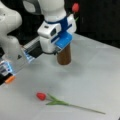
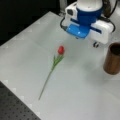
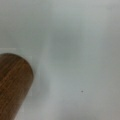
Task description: Flower insertion into a vase
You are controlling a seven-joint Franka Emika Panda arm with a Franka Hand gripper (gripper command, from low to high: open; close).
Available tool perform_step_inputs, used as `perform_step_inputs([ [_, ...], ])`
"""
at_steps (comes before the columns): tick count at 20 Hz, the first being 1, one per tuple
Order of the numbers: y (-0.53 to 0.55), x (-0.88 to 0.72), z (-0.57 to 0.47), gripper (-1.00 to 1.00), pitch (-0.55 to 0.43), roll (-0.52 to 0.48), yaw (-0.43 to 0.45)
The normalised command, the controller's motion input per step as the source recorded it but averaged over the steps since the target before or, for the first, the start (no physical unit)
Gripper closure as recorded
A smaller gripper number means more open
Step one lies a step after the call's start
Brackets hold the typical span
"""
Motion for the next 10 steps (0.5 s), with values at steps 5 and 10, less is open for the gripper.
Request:
perform_step_inputs([
  [5,-0.19,0.17,0.01,-1.00,-0.019,-0.087,0.205],
  [10,-0.20,0.29,0.07,-1.00,0.011,-0.112,0.217],
])
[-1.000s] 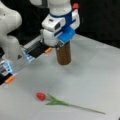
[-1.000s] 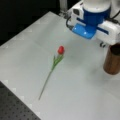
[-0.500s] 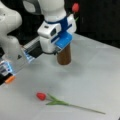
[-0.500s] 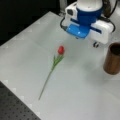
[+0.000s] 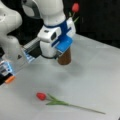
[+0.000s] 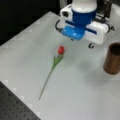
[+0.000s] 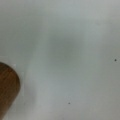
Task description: Flower insertion into a vase
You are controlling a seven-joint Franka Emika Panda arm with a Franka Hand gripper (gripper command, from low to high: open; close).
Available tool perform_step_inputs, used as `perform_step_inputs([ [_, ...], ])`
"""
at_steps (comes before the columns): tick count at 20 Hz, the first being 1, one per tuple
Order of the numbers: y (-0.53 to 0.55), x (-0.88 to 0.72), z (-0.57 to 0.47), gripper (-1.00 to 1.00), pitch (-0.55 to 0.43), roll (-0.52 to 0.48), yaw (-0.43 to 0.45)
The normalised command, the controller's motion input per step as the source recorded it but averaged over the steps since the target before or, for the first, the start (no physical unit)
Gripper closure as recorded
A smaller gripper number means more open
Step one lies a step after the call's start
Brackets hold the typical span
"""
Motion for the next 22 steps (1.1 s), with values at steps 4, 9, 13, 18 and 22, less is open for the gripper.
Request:
perform_step_inputs([
  [4,-0.21,0.40,0.02,-1.00,0.034,-0.175,0.268],
  [9,-0.23,0.46,0.01,-1.00,0.065,-0.138,0.213],
  [13,-0.13,0.31,0.11,-1.00,0.107,-0.106,0.166],
  [18,-0.08,0.20,0.12,-1.00,0.112,-0.104,0.167],
  [22,-0.07,0.17,0.10,-1.00,0.117,-0.104,0.168],
])
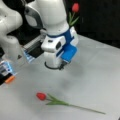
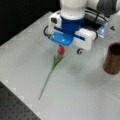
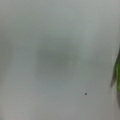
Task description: Flower insertion into a vase
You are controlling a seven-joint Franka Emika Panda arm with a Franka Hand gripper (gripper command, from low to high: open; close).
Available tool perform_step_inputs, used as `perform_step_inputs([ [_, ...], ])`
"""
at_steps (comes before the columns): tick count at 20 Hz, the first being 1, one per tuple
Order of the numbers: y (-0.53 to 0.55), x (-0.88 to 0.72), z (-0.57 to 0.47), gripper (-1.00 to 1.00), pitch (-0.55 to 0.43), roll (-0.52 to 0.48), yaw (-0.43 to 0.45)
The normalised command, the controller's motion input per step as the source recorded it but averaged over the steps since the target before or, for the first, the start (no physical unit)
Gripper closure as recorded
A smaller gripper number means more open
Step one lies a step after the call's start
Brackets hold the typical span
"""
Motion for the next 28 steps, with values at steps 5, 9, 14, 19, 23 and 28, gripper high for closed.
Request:
perform_step_inputs([
  [5,-0.07,0.17,0.10,-1.00,0.118,-0.104,0.168],
  [9,-0.07,0.17,0.10,-1.00,0.118,-0.104,0.168],
  [14,-0.07,0.17,0.10,-1.00,0.118,-0.103,0.168],
  [19,-0.07,0.17,0.10,-1.00,0.118,-0.103,0.167],
  [23,-0.07,0.17,0.10,-1.00,0.118,-0.103,0.167],
  [28,-0.07,0.17,0.10,-1.00,0.118,-0.103,0.167],
])
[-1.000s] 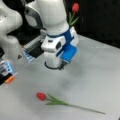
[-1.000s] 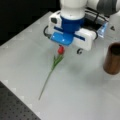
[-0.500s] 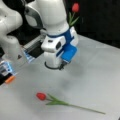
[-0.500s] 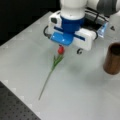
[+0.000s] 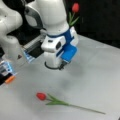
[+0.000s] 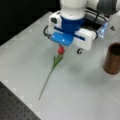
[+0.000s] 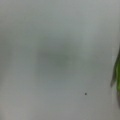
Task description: Flower insertion into a vase
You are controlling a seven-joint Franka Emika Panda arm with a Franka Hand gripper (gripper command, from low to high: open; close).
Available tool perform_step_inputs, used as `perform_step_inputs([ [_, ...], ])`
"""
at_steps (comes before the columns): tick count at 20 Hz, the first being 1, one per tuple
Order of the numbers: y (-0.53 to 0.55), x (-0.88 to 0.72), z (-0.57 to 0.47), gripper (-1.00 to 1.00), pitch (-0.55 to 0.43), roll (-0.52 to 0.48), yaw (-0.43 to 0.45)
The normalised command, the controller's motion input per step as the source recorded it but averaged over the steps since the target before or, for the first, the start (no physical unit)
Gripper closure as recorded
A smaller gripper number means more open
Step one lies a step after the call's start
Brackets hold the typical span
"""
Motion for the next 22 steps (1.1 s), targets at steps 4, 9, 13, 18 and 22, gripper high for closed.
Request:
perform_step_inputs([
  [4,-0.07,0.17,0.10,-1.00,0.118,-0.103,0.167],
  [9,-0.07,0.17,0.10,-1.00,0.118,-0.103,0.167],
  [13,-0.07,0.17,0.10,-1.00,0.118,-0.103,0.167],
  [18,-0.07,0.17,0.10,-1.00,0.118,-0.103,0.167],
  [22,-0.07,0.17,0.10,-1.00,0.118,-0.103,0.167],
])
